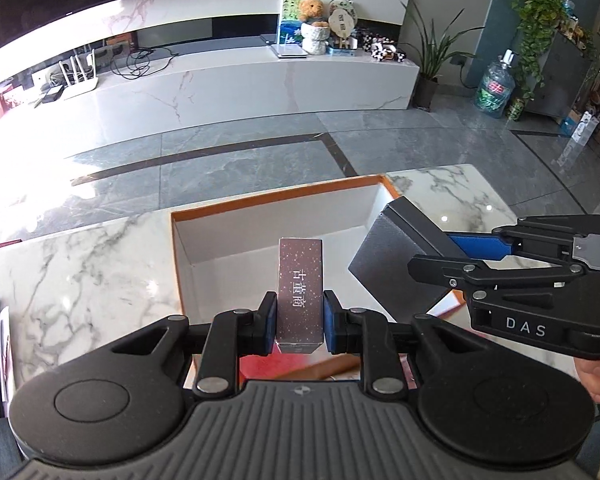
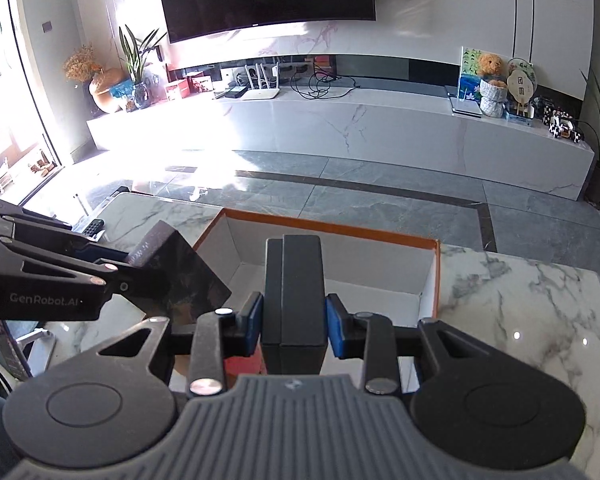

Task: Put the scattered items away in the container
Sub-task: 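Lift both boxes and carry them toward the orange box, then lower the grey box with the right tool while the left tool lowers the maroon box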

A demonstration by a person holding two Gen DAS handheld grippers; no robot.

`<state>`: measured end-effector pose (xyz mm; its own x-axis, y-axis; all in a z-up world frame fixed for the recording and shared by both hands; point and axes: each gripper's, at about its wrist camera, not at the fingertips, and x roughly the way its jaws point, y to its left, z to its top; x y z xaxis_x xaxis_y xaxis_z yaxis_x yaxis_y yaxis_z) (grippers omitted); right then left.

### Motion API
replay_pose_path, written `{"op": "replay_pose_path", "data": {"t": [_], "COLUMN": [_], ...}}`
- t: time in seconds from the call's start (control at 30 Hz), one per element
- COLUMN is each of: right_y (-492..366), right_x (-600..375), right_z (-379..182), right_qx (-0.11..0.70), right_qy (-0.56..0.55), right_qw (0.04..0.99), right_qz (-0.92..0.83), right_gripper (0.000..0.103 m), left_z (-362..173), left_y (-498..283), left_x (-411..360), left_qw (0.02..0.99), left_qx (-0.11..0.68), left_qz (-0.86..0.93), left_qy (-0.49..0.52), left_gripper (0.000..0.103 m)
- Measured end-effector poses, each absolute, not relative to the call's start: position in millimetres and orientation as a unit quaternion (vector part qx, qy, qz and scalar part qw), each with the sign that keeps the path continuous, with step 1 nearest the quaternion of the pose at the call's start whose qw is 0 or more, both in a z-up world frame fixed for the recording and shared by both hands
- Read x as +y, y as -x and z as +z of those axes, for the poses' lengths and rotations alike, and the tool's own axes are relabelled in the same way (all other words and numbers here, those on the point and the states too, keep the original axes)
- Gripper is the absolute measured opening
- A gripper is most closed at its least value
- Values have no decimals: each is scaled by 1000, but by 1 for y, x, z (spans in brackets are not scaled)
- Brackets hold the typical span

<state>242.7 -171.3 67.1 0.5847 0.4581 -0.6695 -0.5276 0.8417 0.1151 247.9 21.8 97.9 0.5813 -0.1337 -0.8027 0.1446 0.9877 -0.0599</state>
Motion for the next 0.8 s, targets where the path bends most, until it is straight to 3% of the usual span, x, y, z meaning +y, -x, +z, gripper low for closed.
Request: {"op": "replay_pose_path", "data": {"t": [0.5,0.8], "right_y": [-361,-345], "right_x": [-95,-76], "right_z": [-28,-30], "right_qx": [450,378], "right_qy": [-28,54], "right_qw": [854,891], "right_qz": [260,245], "right_gripper": [36,36], "left_z": [14,-7], "left_y": [-334,-331], "left_x": [60,51], "left_qw": [861,867], "left_qx": [507,495], "left_qz": [-38,-29], "left_qy": [-18,-49], "left_gripper": [26,26]}}
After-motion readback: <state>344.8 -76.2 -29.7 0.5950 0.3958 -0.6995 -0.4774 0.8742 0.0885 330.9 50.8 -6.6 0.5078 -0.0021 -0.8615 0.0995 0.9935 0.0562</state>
